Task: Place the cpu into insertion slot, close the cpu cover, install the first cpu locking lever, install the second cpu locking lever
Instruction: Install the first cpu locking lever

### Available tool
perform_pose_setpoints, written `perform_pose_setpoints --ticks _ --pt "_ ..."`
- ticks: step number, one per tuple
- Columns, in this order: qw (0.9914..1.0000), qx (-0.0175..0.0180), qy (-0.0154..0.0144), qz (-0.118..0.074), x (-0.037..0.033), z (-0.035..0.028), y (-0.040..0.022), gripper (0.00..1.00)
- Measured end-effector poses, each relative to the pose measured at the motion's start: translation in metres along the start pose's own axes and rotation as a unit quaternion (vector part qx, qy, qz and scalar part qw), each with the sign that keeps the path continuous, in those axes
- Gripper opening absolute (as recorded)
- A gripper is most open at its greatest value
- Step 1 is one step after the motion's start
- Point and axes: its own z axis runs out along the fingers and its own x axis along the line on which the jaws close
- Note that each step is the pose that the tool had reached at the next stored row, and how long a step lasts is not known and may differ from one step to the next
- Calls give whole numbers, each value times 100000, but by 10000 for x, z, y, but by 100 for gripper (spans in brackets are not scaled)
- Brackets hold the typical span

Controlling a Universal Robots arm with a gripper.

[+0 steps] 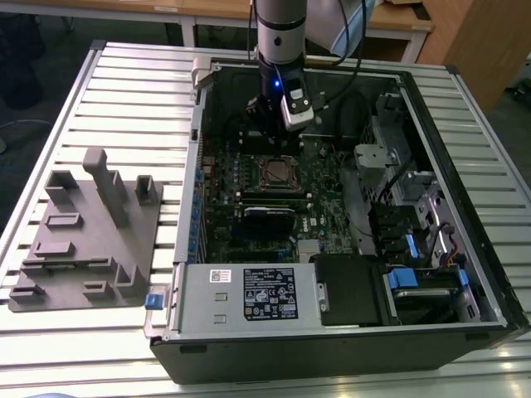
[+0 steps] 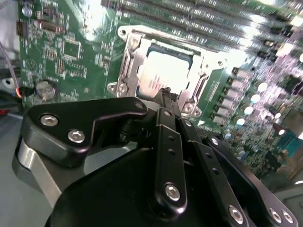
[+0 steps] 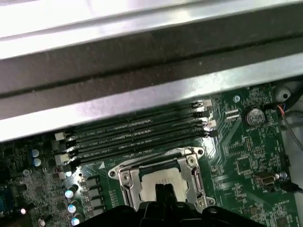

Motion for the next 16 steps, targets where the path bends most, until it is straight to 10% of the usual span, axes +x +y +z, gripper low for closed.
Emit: perform_pose_setpoints --ticks 16 --pt "100000 -102 29 19 -25 1 -93 11"
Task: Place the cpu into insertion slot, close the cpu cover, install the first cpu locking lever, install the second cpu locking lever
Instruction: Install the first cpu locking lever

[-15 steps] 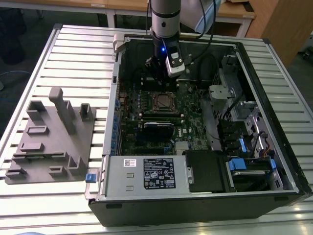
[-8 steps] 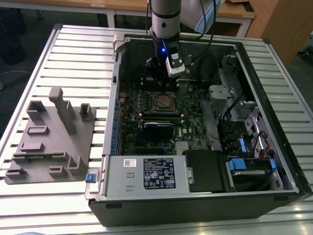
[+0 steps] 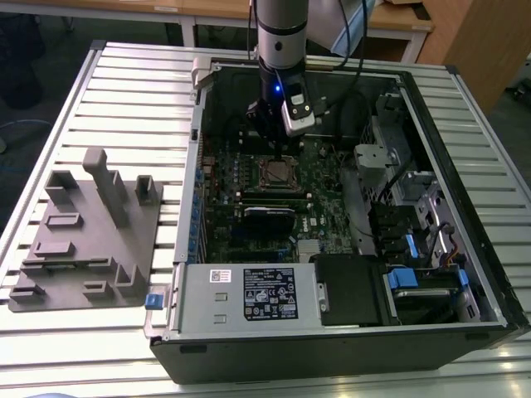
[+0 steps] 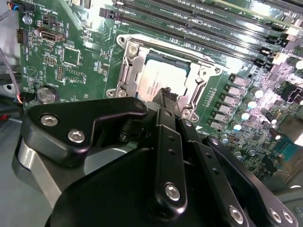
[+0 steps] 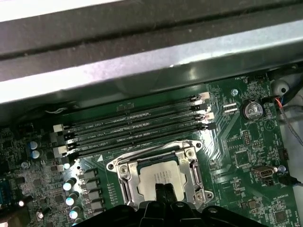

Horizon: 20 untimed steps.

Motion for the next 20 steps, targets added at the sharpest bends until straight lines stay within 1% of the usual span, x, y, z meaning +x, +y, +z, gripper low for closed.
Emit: perform_pose_setpoints --ticks 6,20 --pt "100000 -1 16 -9 -32 4 7 11" --pt "100000 -12 20 -6 -34 -11 8 11"
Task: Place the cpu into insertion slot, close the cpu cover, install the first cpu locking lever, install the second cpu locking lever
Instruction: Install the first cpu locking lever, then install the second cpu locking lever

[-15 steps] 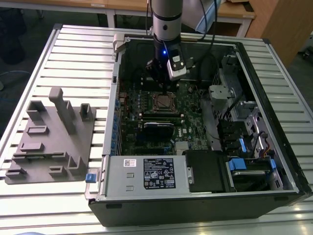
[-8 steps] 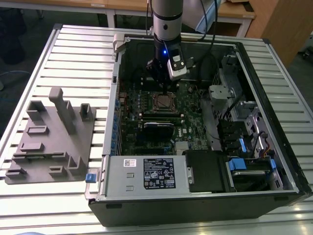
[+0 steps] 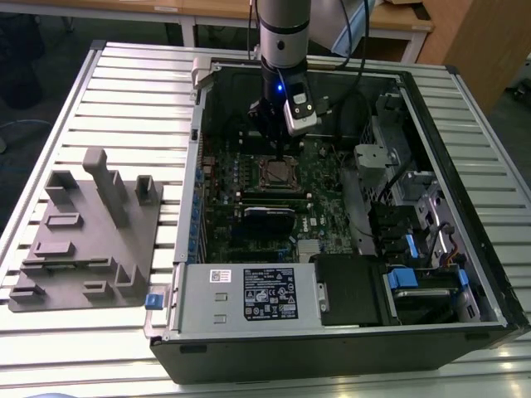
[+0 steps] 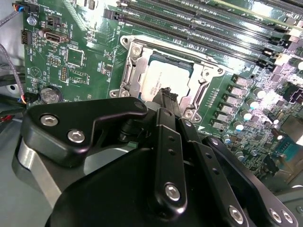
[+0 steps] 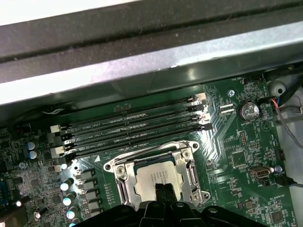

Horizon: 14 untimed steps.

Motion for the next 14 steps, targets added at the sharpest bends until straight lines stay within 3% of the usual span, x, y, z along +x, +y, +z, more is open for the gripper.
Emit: perform_pose_setpoints --ticks 14 --pt "100000 0 1 0 -7 -12 -22 11"
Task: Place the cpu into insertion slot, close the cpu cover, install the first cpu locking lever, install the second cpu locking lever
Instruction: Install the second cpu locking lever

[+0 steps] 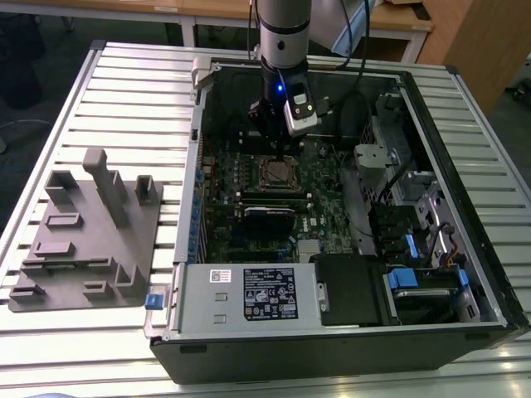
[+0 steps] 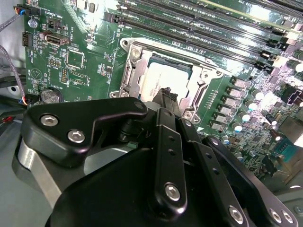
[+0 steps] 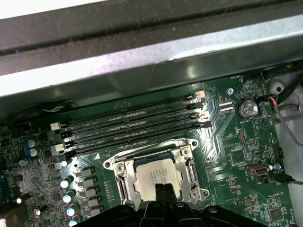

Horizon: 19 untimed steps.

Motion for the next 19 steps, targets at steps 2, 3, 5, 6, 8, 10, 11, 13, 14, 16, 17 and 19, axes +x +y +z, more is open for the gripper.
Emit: perform_pose_setpoints --ticks 2,3,5,6,8,10,11,13,14,16,17,19 --pt "100000 4 1 2 0 -1 0 11" --pt "100000 3 1 1 0 -1 0 11" --pt "100000 5 2 0 0 -1 0 11" --pt "100000 33 12 -2 0 -7 -1 11" --pt "100000 8 3 2 -2 -21 0 11" --pt "100000 12 4 0 -4 -43 1 11" --pt "100000 -1 0 1 -4 -45 1 11" --pt "100000 -16 -6 3 -4 -45 1 11" --pt "100000 -7 -1 1 -4 -47 1 11" --pt "100000 3 1 0 -5 -49 1 11" --pt "100000 -1 -1 0 -5 -49 1 11" --pt "100000 24 9 -2 -5 -54 1 11"
